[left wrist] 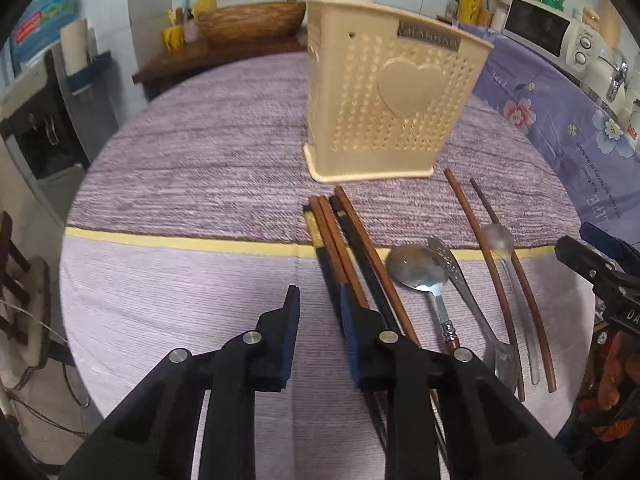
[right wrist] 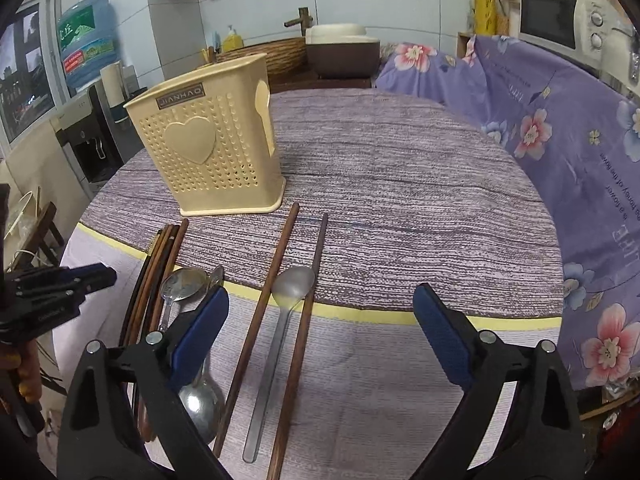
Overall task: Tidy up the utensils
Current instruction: 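Lower the left tool onto a black chopstick while the right tool lowers onto a brown chopstick, then lift the black chopstick with the left tool while the right tool lifts the brown chopstick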
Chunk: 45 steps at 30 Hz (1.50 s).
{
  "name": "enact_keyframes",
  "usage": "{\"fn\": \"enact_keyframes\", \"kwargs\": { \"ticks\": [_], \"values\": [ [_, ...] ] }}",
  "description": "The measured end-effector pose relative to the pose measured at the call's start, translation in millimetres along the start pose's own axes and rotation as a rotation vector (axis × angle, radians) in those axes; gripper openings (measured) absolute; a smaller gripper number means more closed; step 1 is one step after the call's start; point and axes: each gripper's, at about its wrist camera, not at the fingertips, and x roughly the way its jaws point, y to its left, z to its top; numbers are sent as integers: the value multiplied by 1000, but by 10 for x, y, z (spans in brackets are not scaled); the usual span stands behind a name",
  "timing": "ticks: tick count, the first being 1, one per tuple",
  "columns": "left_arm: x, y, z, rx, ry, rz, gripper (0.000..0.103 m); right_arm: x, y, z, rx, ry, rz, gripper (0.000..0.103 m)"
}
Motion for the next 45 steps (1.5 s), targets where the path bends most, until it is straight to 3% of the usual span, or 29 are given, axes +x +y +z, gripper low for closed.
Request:
{"fn": "enact_keyframes", "kwargs": {
  "ticks": [5, 12, 19, 22, 29, 37, 45],
  "values": [
    [159, -63, -33, 7, 47, 16, 18, 70, 29, -23, -6, 17, 2, 92],
    [171, -81, -18, 39, 48, 68, 18, 95, 19, -21, -21, 30, -6, 92],
    [257, -59, 55, 41, 74, 67, 18, 229, -23, 16, -8, 70, 8, 90],
    [336, -41, 177, 41, 89, 68, 18, 350, -8, 68, -13, 100, 22, 84],
    [459, 17, 383, 29, 113, 69, 12, 878, -4, 295, 43, 222, 53, 50],
    [534, 17, 486, 35, 122, 92, 10, 1071, 143, 488, 8, 234, -24, 35],
    [591, -31, 520, 48, 108, 126, 9, 1106, 171, 513, -11, 212, -57, 10]
  ]
}}
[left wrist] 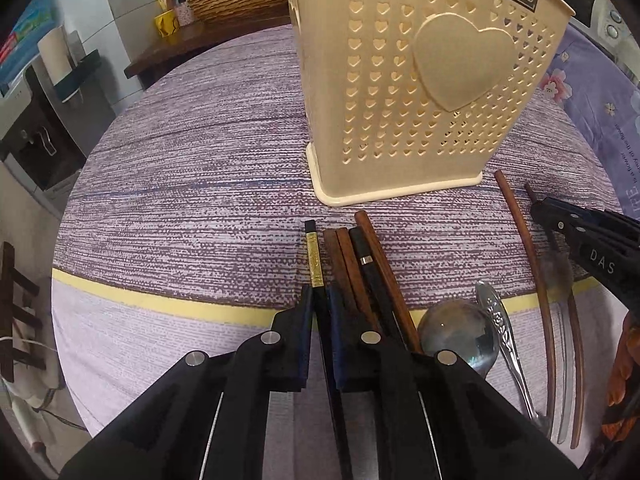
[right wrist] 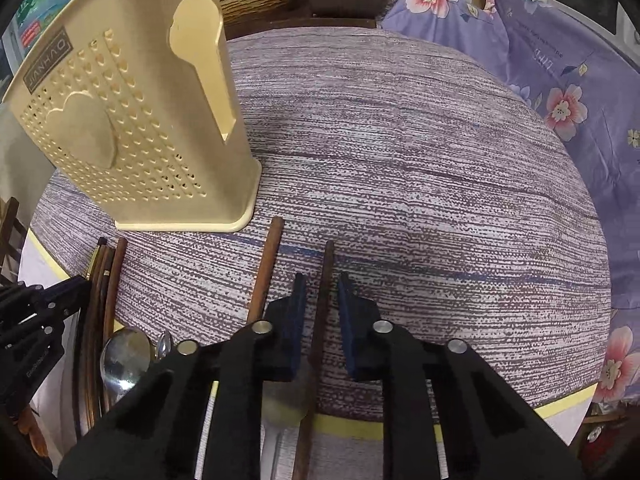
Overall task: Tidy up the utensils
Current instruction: 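Lift the black chopstick with the left tool while the right tool lifts the brown chopstick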
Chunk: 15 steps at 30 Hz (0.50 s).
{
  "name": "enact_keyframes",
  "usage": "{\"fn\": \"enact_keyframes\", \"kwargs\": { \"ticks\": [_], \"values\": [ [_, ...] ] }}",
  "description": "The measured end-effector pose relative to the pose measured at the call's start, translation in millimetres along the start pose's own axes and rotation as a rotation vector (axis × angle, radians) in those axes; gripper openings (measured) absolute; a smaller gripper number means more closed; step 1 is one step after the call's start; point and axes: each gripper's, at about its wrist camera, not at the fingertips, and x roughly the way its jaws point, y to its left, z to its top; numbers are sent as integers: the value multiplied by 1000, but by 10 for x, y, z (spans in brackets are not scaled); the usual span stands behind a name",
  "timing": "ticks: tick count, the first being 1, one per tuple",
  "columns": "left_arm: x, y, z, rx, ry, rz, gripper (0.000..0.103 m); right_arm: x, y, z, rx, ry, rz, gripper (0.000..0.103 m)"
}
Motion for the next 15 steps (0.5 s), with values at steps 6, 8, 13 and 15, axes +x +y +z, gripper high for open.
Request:
{"fn": "enact_keyframes", "kwargs": {
  "ticks": [6, 8, 13, 15],
  "values": [
    [3, -1, 2, -9, -16, 3, 8, 2, -101, -1, -5, -15, 48, 7],
    [-31, 8, -18, -27, -30, -14, 8, -72, -124, -8, 1, -43, 62, 7],
    [-310, 168, 43, -67, -119, -51, 8, -471, -156, 23, -10, -145, 114, 7],
    [-517, 248, 79, -86, -175, -72, 8, -700, -189, 69, -19, -198, 135, 7]
  ]
}}
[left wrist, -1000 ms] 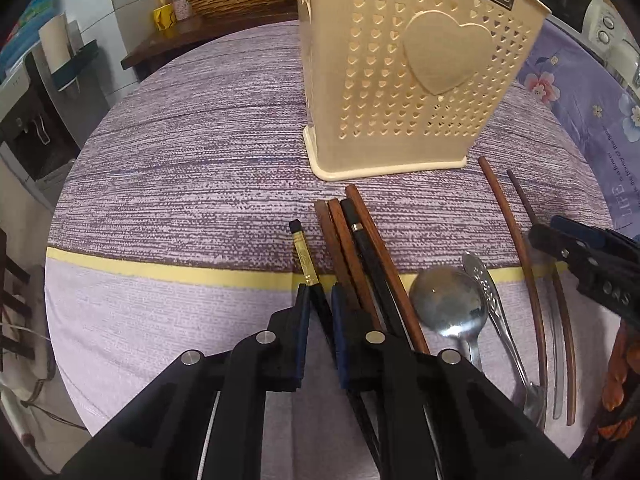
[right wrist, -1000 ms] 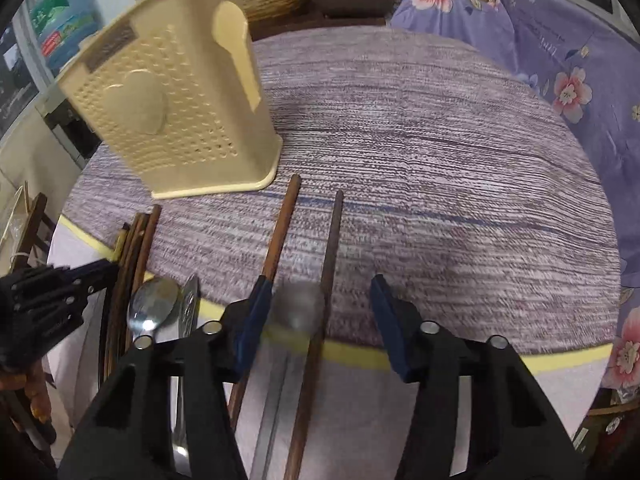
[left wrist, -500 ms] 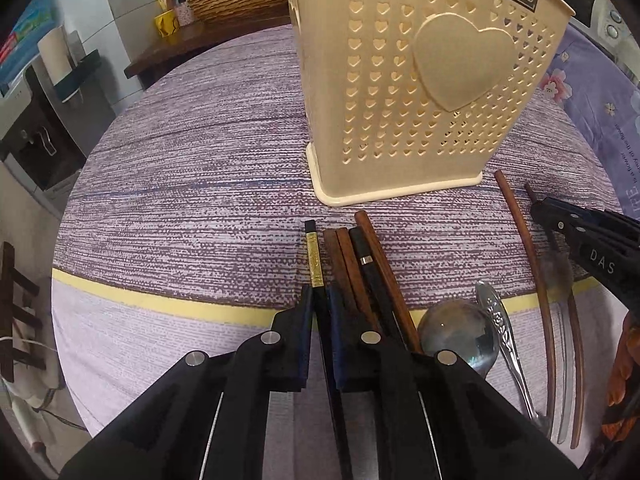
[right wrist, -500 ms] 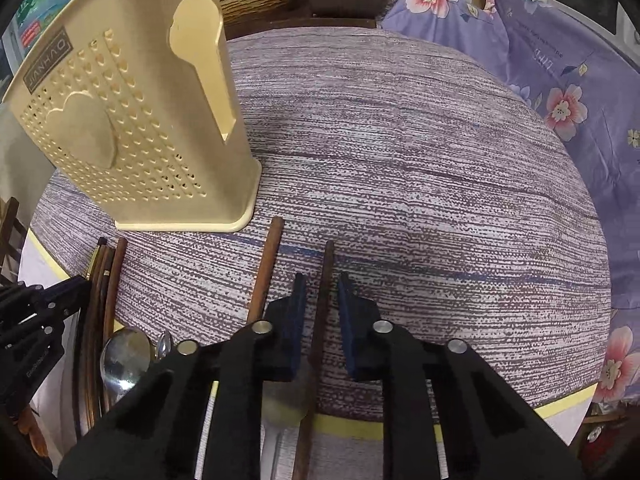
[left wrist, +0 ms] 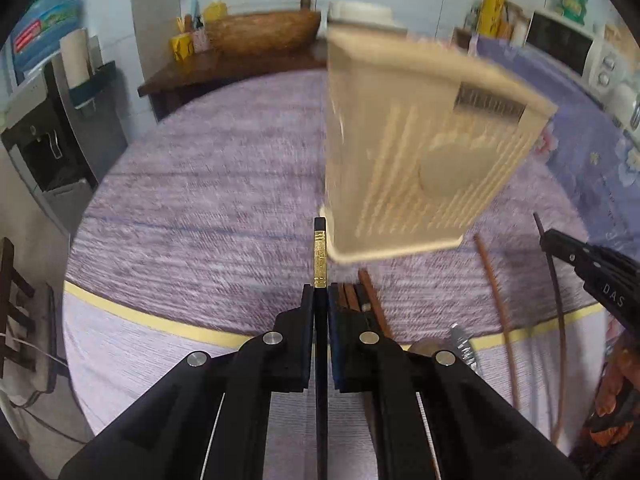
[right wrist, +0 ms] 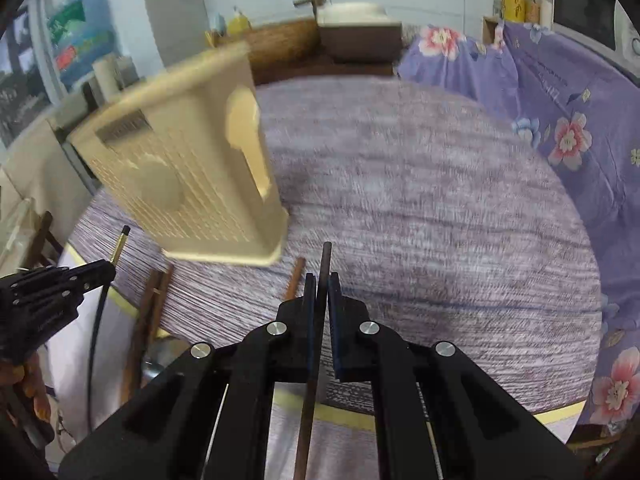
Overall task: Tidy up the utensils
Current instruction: 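Lift the black chopstick with the left tool while the right tool lifts the brown chopstick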
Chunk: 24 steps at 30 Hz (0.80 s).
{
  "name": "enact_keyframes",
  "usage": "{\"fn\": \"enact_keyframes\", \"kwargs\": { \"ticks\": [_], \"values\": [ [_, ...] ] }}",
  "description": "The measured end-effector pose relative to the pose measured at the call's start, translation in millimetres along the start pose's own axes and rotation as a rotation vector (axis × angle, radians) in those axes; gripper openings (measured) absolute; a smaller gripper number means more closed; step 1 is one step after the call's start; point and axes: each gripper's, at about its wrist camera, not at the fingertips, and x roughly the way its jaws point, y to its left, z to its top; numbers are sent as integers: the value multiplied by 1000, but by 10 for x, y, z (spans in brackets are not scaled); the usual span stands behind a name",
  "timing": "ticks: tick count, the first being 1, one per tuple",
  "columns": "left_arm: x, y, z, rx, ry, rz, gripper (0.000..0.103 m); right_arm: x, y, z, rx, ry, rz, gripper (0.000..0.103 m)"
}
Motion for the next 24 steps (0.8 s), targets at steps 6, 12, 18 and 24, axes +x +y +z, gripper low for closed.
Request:
{"fn": "enact_keyframes", "kwargs": {
  "ticks": [6, 12, 18, 24],
  "values": [
    [-809, 190, 316, -41, -206, -33, 8, -652, -6, 348, -29, -165, 45, 6],
    [-1083, 246, 496, -55, -308, -4, 8, -907, 44, 436, -53, -226, 32, 6],
    [-1243, 230, 622, -48, -356, -5, 8, -1022, 5, 529, -58, -258, 15, 6],
    [-1493, 219, 846, -31, -416, 1, 7, -1273, 79, 835, -84, -335, 8, 6]
  ]
}}
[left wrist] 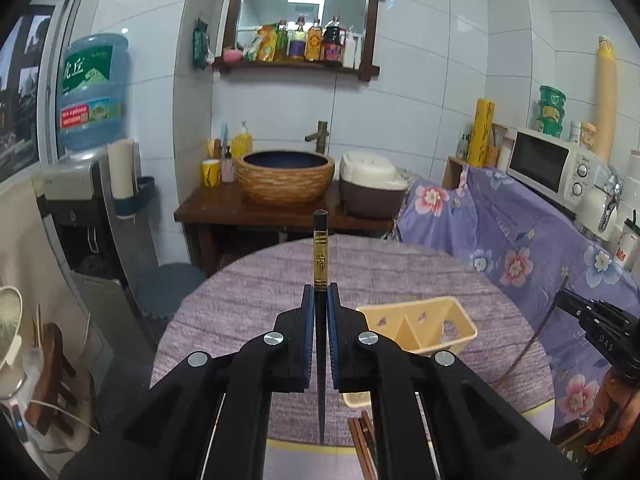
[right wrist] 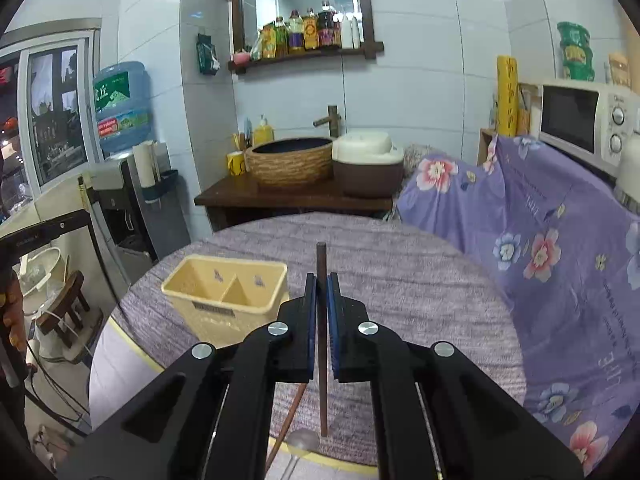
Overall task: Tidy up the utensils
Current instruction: 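Lift the black chopstick with the left tool while the right tool lifts the brown chopstick, then drop both chopsticks into the cream caddy and open both tools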
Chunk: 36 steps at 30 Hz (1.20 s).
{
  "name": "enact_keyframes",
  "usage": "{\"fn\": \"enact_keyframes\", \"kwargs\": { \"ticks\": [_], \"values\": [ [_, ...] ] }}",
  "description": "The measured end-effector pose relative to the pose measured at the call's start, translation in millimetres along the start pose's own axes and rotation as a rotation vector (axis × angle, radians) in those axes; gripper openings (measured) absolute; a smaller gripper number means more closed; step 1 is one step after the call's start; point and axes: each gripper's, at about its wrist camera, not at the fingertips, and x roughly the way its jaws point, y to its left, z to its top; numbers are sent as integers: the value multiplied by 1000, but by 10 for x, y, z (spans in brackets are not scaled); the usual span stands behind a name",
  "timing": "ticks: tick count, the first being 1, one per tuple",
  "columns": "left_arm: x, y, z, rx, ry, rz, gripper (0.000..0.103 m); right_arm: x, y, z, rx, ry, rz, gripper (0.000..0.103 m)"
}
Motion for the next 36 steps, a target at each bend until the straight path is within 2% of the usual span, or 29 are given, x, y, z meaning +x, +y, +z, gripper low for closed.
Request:
{"fn": "enact_keyframes", "kwargs": {
  "ticks": [9, 13, 17, 19, 28, 36],
  "values": [
    [-290, -315, 720, 43, -134, -50, 7, -175, 447, 965, -136, -167, -16, 6],
    [-226, -521, 838, 65, -157, -58, 7, -177, 639, 1122, -161, -216, -4, 6],
    [-32, -624, 701, 69, -133, -67, 7, -65, 675, 1052, -116, -214, 39, 6],
    [113, -643, 578, 63, -111, -66, 2, 33, 652, 969, -89, -202, 51, 6],
    [625, -587, 65, 42, 6, -54, 2, 566, 616, 379, -60, -41, 77, 6],
    [651, -486, -200, 33, 46, -62, 2, 695, 573, 129, -45, -9, 87, 6]
  ]
}}
